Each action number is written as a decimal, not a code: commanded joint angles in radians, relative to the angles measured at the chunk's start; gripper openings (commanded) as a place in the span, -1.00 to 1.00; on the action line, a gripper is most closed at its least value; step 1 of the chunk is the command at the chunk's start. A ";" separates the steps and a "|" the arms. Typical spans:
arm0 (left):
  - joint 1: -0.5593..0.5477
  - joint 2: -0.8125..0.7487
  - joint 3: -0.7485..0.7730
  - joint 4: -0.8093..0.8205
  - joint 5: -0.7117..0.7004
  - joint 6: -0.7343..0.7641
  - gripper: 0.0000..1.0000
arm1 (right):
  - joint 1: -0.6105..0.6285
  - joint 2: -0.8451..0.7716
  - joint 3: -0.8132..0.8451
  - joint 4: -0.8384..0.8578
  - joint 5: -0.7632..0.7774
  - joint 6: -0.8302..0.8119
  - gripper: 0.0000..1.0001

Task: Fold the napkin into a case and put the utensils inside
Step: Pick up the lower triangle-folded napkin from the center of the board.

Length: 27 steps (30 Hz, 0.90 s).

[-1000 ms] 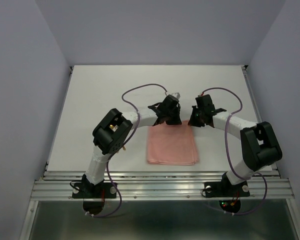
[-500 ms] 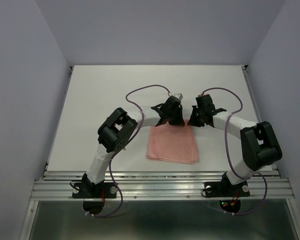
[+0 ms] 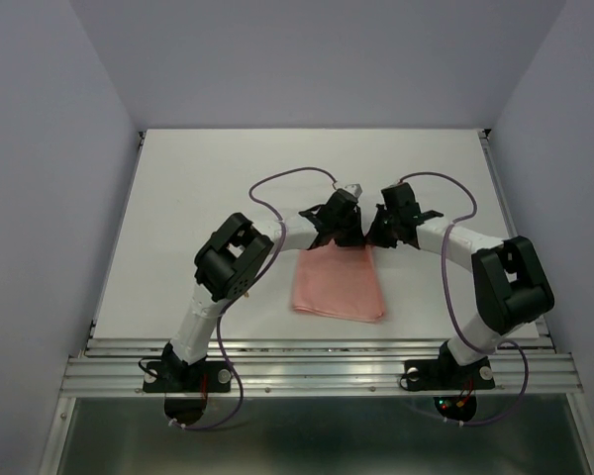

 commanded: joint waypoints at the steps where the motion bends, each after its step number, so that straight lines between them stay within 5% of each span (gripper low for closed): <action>1: 0.000 0.034 -0.022 -0.058 -0.016 0.016 -1.00 | 0.039 0.040 0.066 0.054 0.024 0.092 -0.99; 19: 0.043 -0.278 -0.164 -0.102 -0.038 0.086 -1.00 | 0.039 0.064 0.084 0.002 0.147 0.108 -0.99; 21: 0.051 -0.270 -0.169 -0.102 -0.035 0.091 -1.00 | 0.039 0.059 0.093 -0.020 0.161 0.063 -0.79; 23: 0.060 -0.253 -0.170 -0.102 -0.022 0.096 -1.00 | 0.039 0.050 0.102 -0.041 0.202 0.027 -0.30; 27: 0.063 -0.200 -0.137 -0.105 -0.007 0.109 -1.00 | 0.039 0.039 0.121 -0.083 0.265 -0.104 0.02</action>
